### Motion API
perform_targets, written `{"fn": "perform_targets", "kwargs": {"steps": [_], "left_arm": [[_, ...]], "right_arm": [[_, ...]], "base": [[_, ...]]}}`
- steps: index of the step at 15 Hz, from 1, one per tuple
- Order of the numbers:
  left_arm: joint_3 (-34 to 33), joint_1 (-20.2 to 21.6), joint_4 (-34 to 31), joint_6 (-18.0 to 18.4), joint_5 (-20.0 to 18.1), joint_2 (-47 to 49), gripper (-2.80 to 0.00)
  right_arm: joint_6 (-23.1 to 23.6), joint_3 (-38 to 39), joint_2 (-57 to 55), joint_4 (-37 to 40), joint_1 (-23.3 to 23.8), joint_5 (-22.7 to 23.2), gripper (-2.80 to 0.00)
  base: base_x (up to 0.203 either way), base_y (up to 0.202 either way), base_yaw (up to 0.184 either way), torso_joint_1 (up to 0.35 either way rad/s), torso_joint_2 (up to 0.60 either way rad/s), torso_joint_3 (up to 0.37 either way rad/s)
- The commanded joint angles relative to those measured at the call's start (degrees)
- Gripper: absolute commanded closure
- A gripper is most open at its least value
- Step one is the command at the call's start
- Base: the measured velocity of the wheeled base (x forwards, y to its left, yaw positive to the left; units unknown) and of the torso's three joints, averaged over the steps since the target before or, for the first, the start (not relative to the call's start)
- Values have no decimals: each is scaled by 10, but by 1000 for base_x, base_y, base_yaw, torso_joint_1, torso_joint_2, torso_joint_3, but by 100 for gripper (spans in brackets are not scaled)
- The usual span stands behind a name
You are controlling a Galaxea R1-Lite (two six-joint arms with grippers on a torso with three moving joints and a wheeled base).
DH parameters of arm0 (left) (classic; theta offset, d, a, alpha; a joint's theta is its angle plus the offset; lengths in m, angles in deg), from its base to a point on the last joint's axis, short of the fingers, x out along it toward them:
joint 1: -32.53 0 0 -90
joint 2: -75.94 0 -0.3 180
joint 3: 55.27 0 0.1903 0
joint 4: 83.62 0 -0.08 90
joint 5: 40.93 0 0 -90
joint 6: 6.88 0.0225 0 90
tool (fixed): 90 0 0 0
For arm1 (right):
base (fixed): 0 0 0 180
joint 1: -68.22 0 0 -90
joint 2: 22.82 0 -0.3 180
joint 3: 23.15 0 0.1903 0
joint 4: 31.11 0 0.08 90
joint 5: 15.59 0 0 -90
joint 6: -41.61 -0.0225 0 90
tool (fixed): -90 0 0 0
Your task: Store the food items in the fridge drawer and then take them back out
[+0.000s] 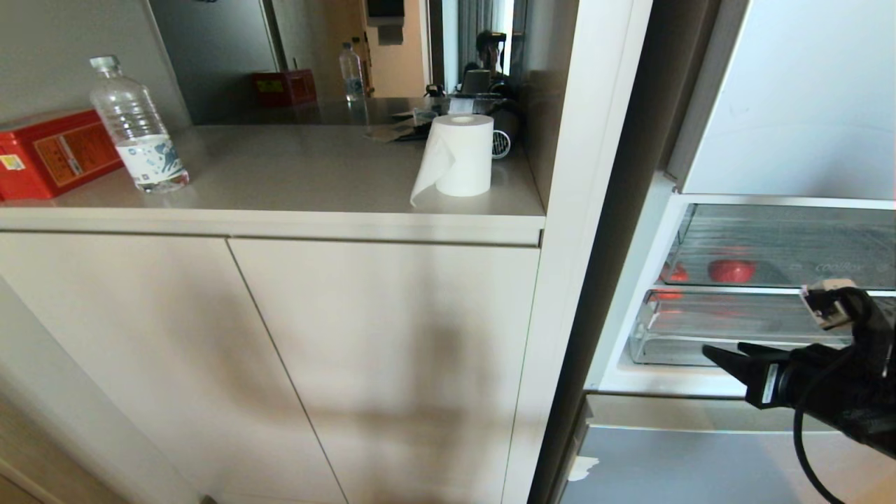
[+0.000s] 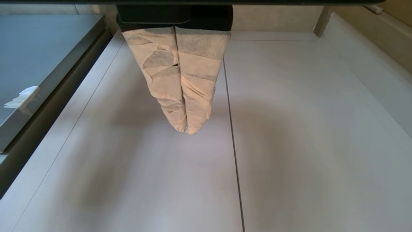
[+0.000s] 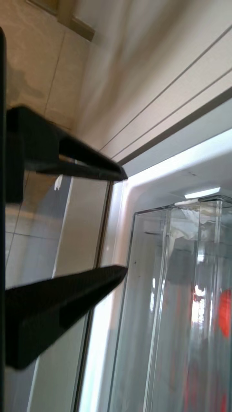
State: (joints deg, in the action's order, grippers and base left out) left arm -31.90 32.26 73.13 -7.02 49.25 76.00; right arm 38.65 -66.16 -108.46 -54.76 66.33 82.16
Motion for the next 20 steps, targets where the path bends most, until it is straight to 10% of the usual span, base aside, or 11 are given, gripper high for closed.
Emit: {"fn": "perform_targets", "kwargs": {"steps": [1, 20], "left_arm": [[0, 0, 1, 0, 0, 0, 0], [0, 0, 1, 0, 0, 0, 0]], "right_arm": [[-3, -18, -43, -4, 0, 1, -280], [0, -102, -206, -111, -34, -42, -280]], "base": [[0, 0, 0, 0, 0, 0], [0, 0, 0, 0, 0, 0]]}}
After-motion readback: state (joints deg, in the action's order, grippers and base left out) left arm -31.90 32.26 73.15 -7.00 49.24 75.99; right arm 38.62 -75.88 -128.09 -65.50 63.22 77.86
